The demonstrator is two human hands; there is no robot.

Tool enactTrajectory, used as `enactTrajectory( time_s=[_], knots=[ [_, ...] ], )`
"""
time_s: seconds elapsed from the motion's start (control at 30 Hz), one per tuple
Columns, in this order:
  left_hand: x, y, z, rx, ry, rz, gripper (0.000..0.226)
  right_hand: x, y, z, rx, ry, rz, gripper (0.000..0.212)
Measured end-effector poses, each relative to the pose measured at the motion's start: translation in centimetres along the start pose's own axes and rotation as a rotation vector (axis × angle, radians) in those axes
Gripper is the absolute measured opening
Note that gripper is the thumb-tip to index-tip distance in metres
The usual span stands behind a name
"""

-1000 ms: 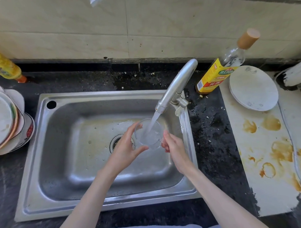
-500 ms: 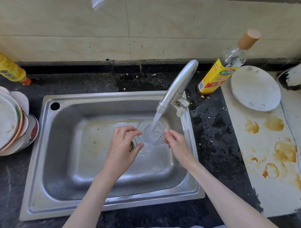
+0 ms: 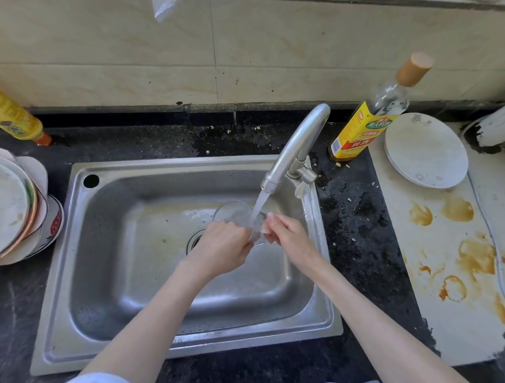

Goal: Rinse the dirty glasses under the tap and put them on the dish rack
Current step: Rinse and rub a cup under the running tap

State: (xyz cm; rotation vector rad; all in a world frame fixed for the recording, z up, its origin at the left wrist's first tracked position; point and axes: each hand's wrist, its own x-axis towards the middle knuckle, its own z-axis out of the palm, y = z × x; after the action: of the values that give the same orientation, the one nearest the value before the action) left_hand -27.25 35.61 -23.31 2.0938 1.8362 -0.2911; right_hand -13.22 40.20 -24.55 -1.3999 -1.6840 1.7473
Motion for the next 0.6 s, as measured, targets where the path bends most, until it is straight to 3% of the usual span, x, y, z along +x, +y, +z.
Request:
enactTrajectory(
  time_s=[0.13,0.17,0.23,0.3,0.4,0.53,0.6],
  knots=[
    [-0.5,-0.4,0.1,-0.041,0.05,-0.078,0.038,0.9,1.2,-1.0,0.208,0.254,0.128,0.03],
    [-0.6,-0.4,0.0,-0.062,0.078,-0.075,0.037,1.2,1.8,-1.1,0.223,0.264,0.195,0.028],
    [-0.7,-0.6,-0.2,-0.215,0.123,-0.075,0.03,1.8,3.1,-0.8,0.39,0.129,0.348,0.043],
    [-0.7,-0.6,-0.2,-0.606,0.121,-0.078,0.019,2.3,3.4,-0.2,0.669,-0.039,0.462,0.061],
    [-0.1,-0.9,-0.4,-1.207,0.036,-0.169,0.011,3.0,2.5,0.0,0.888,-0.098,0.494,0.076],
    [1.2,-2.4,-0.9,-1.695,-0.224,-0.135,0.031,2.7,2.4,-0.8,0.798,-0.164,0.409,0.064],
    [1.9,-2.8,-0.7,-1.953,-0.433,-0.129,0.05,2.3,1.9,-1.3,0.724,-0.175,0.392,0.044]
  ],
)
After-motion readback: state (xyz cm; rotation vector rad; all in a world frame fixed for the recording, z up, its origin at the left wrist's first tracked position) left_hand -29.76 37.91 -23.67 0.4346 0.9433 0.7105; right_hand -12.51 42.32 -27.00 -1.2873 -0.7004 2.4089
